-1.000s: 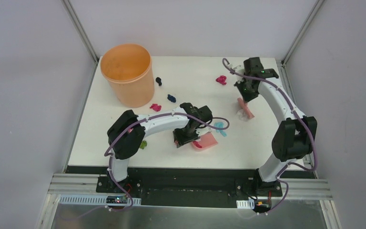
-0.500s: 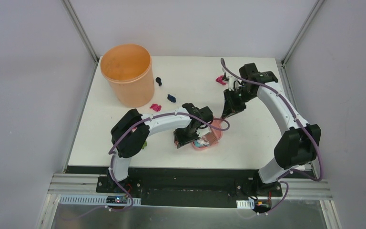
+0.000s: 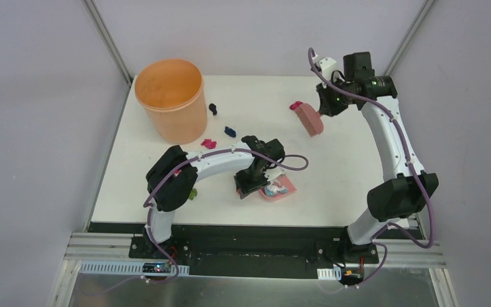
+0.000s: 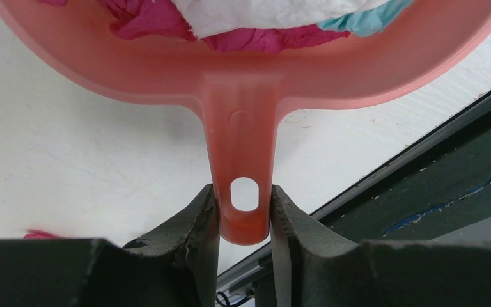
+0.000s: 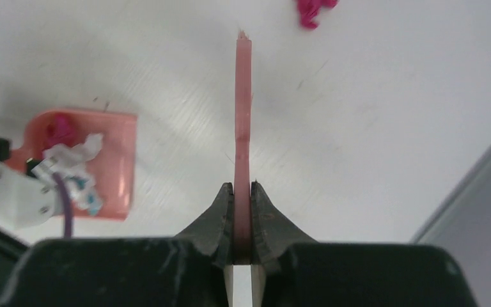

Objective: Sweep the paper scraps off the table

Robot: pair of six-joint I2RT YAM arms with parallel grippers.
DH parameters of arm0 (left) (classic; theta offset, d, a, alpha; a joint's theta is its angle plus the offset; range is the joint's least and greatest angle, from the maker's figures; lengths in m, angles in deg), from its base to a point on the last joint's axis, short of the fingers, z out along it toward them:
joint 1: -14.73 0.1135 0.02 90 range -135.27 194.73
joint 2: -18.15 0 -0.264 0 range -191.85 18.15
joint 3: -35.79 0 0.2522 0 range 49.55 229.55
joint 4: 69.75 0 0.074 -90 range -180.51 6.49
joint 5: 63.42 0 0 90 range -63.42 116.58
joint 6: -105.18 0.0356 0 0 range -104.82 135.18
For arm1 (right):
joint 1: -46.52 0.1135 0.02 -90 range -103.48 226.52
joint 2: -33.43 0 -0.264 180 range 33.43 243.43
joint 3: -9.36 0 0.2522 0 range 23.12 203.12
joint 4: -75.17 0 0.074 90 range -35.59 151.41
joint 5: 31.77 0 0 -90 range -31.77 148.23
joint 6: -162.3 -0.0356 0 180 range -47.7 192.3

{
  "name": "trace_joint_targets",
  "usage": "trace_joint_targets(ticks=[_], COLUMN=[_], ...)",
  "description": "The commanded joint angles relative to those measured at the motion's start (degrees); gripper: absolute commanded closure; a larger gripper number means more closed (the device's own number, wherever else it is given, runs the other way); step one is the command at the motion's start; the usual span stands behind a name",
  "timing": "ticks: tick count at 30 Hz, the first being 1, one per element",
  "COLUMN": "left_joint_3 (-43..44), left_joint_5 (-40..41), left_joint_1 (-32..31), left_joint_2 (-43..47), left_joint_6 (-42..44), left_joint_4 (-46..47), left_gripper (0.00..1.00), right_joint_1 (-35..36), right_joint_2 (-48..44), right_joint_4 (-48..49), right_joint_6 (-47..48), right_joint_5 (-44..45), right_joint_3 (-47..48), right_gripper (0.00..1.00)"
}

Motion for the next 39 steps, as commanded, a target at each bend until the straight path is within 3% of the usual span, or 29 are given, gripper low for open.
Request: trace_joint_targets(ticks=[1, 7, 13, 21, 26, 31, 39], left_joint_3=[1.46, 0.94, 1.10, 0.81, 1.03, 1.14, 2.05], left_joint_5=[-1.50, 0.56, 1.08, 0.68, 0.44, 0.10, -0.57], left_joint_1=[1.08, 1.27, 2.49, 3.87, 4.42, 4.54, 4.59], left_joint_2=[3.36, 3.12, 3.48, 3.45, 3.66, 3.67, -0.13], left_joint_6=[-0.76, -0.61, -1.17, -1.10, -1.20, -1.44, -2.06], left_joint_4=[0.68, 0.26, -0.18, -0.30, -0.46, -0.71, -1.31], left_gripper=[1.00, 1.00, 1.00, 1.00, 1.00, 1.00, 1.00], right_joint_1=[0.53, 2.04, 5.45, 6.84, 7.90, 11.32, 16.00], right_joint_2=[5.55, 12.86, 18.23, 26.66, 20.38, 7.17, -12.70], right_joint_4=[12.30, 20.86, 29.59, 28.23, 16.22, 8.46, 6.26], right_joint_6=[13.62, 28.53, 44.61, 49.11, 46.98, 38.80, 7.61], right_joint_5=[8.79, 10.16, 12.72, 17.87, 12.10, 5.93, -13.99], right_joint_3=[7.37, 11.35, 7.78, 10.09, 3.87, -7.28, -20.13], right_gripper=[1.00, 1.00, 1.00, 1.00, 1.00, 1.00, 1.00])
